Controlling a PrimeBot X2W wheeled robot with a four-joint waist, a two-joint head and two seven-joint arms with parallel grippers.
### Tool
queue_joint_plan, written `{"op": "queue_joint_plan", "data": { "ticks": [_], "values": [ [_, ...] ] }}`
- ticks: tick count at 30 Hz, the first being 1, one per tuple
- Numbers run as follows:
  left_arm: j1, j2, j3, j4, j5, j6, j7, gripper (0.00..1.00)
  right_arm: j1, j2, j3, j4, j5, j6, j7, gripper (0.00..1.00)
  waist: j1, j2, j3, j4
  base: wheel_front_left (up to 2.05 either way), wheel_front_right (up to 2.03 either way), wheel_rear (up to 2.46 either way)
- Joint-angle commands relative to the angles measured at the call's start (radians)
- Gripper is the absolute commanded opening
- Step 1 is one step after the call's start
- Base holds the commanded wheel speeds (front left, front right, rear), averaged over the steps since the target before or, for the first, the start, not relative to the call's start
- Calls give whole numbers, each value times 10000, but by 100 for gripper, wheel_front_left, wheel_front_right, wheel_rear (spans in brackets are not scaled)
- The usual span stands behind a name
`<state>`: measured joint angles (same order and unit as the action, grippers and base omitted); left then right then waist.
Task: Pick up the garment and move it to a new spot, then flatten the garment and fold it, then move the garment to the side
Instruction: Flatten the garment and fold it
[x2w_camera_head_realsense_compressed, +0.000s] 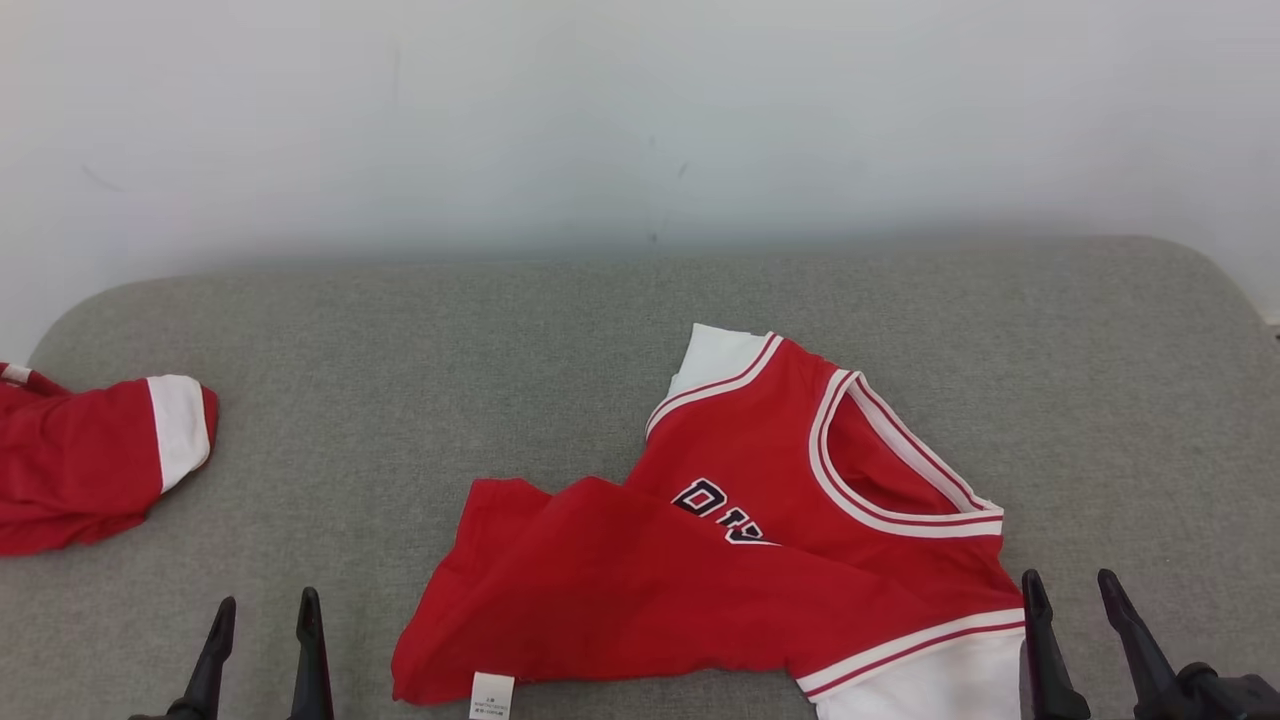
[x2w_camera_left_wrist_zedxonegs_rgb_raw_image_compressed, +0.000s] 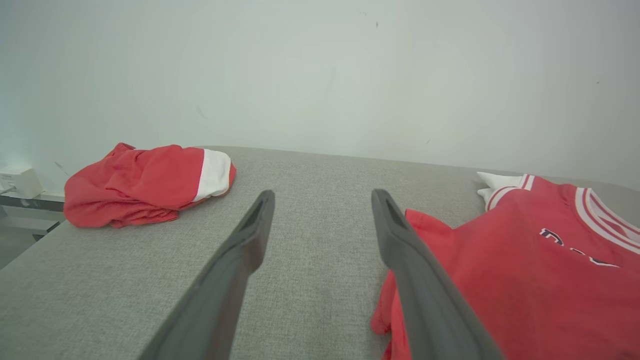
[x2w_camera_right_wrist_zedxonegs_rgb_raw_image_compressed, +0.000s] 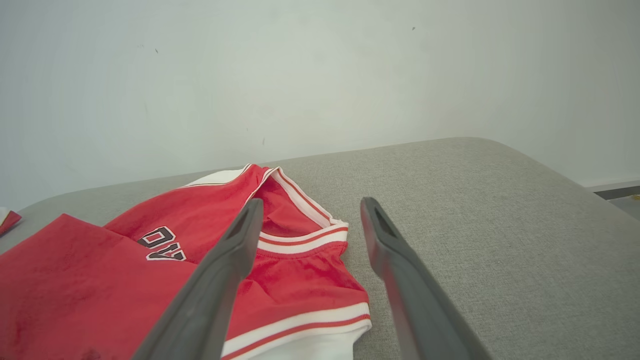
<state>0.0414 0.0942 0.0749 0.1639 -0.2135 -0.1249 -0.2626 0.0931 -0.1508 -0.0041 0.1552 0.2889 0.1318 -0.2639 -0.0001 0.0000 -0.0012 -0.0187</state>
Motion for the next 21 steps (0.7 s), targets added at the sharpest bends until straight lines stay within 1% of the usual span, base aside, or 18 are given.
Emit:
{"op": "queue_joint_plan", "data": {
  "ticks": [1,14,21],
  "values": [
    [104,49,31,19,128,-63,-31,100,126,-49,31,-49,-86,-24,-5,100,1,0,-39,-50,0,0,0],
    [-118,236,247,473,340,-52,-31,100,270,167,206,-282,-310,-24,-5,100,1,0,-158,-109,0,0,0],
    [2,298,187,456,292,-57,-31,100,312,72,252,-279,-354,-24,-5,100,1,0,-144,-77,0,0,0]
  ]
}}
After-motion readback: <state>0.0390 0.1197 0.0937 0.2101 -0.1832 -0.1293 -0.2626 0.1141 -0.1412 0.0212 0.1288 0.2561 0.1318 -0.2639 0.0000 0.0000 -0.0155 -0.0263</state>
